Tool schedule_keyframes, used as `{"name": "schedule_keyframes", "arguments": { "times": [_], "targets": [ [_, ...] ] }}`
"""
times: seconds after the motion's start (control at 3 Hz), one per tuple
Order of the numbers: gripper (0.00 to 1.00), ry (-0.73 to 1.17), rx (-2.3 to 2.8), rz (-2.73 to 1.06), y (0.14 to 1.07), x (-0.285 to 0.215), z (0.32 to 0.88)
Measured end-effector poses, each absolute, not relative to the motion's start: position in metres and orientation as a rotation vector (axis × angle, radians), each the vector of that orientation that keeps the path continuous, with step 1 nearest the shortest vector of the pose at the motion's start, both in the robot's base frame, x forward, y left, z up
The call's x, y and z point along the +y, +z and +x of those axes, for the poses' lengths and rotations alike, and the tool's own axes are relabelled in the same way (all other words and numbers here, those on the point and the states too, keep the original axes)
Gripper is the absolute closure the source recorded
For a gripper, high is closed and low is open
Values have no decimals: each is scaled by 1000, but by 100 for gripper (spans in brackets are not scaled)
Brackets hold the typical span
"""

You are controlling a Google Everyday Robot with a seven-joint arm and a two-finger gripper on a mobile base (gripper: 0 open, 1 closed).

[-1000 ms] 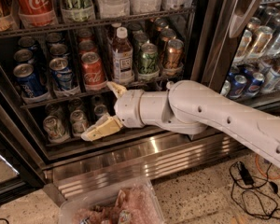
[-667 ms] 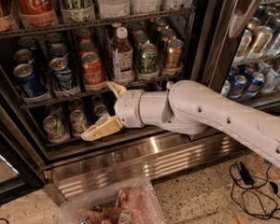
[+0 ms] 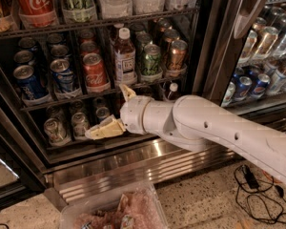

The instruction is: Pick coke can from middle shelf of fridge

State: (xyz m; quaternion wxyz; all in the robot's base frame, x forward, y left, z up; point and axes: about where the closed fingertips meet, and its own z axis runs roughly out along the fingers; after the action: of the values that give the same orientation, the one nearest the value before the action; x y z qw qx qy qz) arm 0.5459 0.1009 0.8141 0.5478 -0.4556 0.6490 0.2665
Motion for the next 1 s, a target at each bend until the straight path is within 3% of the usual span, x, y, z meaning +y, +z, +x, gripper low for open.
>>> {"name": "schedule_keyframes", "arguments": {
  "times": [1.0],
  "targets": [
    [0,509,1515,-901,827,97,574]
  ]
}}
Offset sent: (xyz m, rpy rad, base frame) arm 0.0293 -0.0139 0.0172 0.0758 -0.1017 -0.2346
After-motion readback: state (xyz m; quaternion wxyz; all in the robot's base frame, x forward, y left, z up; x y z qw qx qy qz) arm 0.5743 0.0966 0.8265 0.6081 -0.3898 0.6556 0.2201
